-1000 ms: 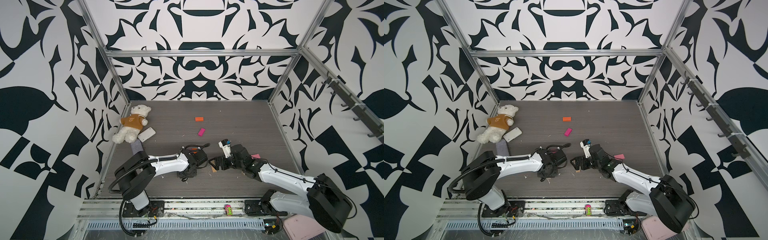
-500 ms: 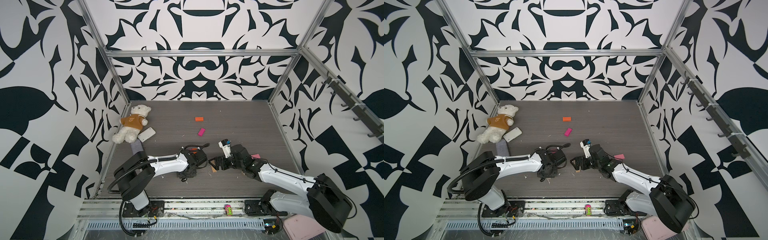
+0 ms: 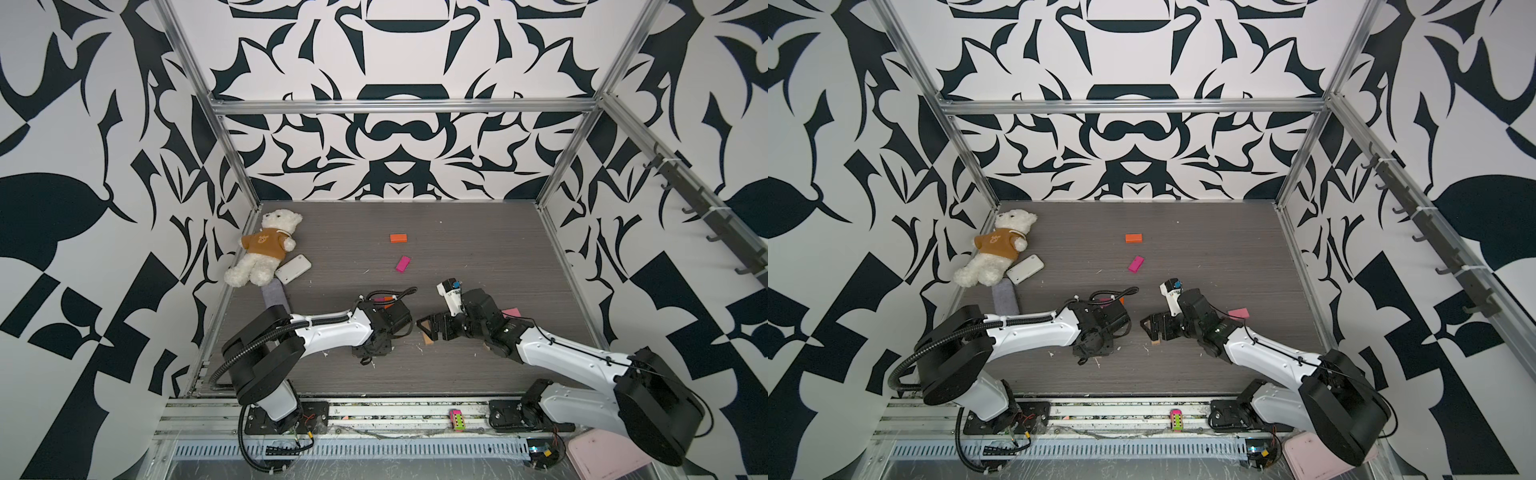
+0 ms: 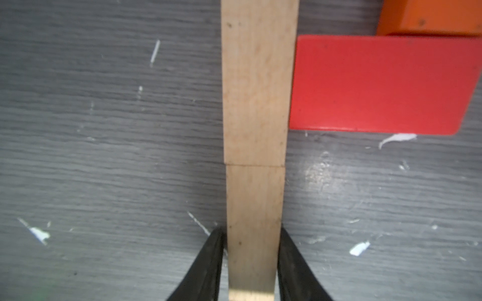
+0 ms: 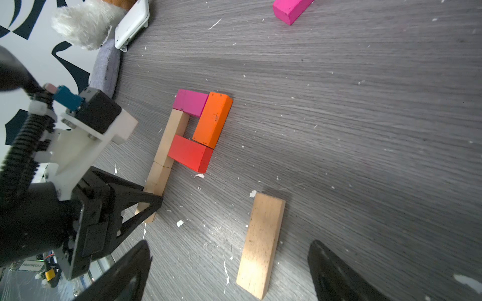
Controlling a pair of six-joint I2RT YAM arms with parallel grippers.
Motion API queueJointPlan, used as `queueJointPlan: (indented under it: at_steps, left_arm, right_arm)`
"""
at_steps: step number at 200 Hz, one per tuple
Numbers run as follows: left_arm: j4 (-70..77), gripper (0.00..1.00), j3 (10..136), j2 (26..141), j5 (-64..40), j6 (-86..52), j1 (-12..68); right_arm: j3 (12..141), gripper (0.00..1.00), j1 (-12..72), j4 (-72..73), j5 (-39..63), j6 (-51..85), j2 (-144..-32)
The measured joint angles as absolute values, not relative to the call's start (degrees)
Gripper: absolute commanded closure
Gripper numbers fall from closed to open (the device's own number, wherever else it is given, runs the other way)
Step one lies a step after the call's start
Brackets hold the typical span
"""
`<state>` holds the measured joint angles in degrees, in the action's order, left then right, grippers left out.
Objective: Assemble the letter p with building blocks
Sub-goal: Assemble the building block at the center of the board.
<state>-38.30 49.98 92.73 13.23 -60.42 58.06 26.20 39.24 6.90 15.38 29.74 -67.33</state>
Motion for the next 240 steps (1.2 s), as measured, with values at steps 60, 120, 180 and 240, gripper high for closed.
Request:
queueJointPlan:
  at_steps: [60, 120, 180, 240]
  left_arm:
    - [-37.2, 0.63, 48.9, 91.9, 13.3, -60.2, 58.0]
    - [-36.7, 0.62, 48.5, 91.7, 13.2, -59.8, 58.0]
    - [-37.2, 0.62, 49.2, 92.7, 13.0, -59.1, 58.0]
    - [-37.4, 0.64, 49.7, 93.2, 12.8, -59.0, 57.9]
  right_arm:
    - [26.2, 0.03, 39.3, 6.9, 15.4, 29.7, -67.3]
    - [26.3, 0.03, 39.5, 6.9, 15.3, 29.7, -67.7]
    - [26.3, 0.03, 39.5, 6.9, 15.2, 29.5, -68.0]
    - [26.5, 0.03, 39.6, 6.9, 15.2, 29.5, -68.0]
